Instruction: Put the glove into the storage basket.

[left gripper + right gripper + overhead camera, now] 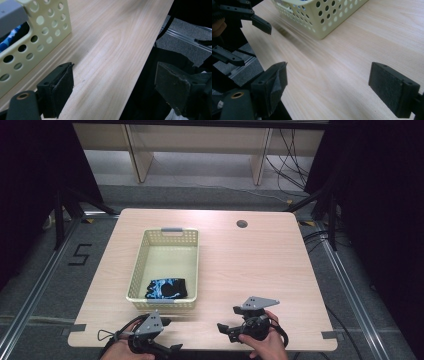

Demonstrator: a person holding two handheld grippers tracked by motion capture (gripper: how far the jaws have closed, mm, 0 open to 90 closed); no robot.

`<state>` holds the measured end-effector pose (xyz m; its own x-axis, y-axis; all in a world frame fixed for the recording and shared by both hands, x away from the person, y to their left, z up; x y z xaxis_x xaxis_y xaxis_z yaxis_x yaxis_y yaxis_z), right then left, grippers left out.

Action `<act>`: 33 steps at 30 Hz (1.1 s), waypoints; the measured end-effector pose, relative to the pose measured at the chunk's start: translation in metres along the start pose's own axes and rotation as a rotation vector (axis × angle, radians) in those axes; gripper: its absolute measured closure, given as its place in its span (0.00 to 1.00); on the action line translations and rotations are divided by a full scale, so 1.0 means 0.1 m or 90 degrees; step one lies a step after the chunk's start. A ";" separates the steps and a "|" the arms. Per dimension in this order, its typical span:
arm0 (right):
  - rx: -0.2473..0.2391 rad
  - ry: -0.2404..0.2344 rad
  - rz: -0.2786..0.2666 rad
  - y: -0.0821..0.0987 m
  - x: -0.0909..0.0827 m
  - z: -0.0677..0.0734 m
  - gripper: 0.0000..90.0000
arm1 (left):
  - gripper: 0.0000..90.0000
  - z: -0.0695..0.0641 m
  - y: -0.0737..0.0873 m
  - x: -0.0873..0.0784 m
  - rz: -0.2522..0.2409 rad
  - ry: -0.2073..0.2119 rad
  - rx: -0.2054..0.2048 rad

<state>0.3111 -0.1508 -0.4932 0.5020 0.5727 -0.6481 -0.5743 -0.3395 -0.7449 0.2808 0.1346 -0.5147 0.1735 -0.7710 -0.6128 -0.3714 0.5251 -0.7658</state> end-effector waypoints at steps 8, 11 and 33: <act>-0.008 -0.004 0.012 0.12 -0.04 0.02 0.18 | 0.17 -0.05 0.06 0.05 0.003 0.001 -0.027; -0.019 -0.004 0.011 0.15 -0.05 0.01 0.18 | 0.17 -0.06 0.07 0.06 0.001 0.004 -0.021; -0.009 0.002 0.039 0.33 -0.15 -0.02 0.19 | 0.17 -0.02 0.11 0.05 0.018 -0.001 -0.013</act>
<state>0.2860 -0.1721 -0.5088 0.4681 0.5488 -0.6926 -0.5943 -0.3845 -0.7063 0.2754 0.1355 -0.5256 0.1641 -0.7549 -0.6350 -0.3954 0.5394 -0.7434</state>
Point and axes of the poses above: each handheld gripper's, and its own axes: x roughly forward along the jaws, y roughly out of its underside, z roughly to its left, the point moved 3 cm from there along x, roughly forward along the jaws, and after that the axes turned 10 degrees about y, right-handed, at the moved point
